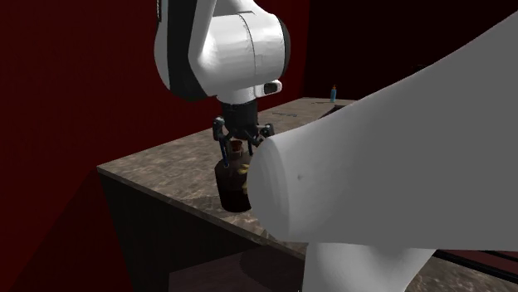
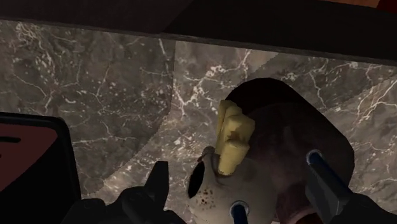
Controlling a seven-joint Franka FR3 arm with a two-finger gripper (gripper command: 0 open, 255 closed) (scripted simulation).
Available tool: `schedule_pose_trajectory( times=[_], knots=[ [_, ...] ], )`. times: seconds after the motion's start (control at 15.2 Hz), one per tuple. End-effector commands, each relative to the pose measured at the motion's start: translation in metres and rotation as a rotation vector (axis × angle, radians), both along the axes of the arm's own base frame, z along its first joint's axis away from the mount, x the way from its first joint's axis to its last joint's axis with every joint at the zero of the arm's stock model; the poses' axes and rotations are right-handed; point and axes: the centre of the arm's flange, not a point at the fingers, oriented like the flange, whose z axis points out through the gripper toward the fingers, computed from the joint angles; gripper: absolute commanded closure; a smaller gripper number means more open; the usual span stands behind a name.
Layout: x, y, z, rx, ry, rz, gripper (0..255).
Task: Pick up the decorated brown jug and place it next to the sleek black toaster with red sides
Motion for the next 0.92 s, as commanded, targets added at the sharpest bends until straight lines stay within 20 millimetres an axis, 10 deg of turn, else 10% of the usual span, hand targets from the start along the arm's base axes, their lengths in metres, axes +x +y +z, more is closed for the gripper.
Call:
schedule_pose_trajectory(
  times=[0.0, 0.79, 0.86],
  knots=[
    [0.002, -0.002, -0.012, -0.002, -0.006, -0.007, 0],
    [0.008, -0.005, -0.035, -0.002, -0.006, -0.007, 0],
    [0.008, -0.005, -0.035, -0.002, -0.006, -0.007, 255]
  ],
)
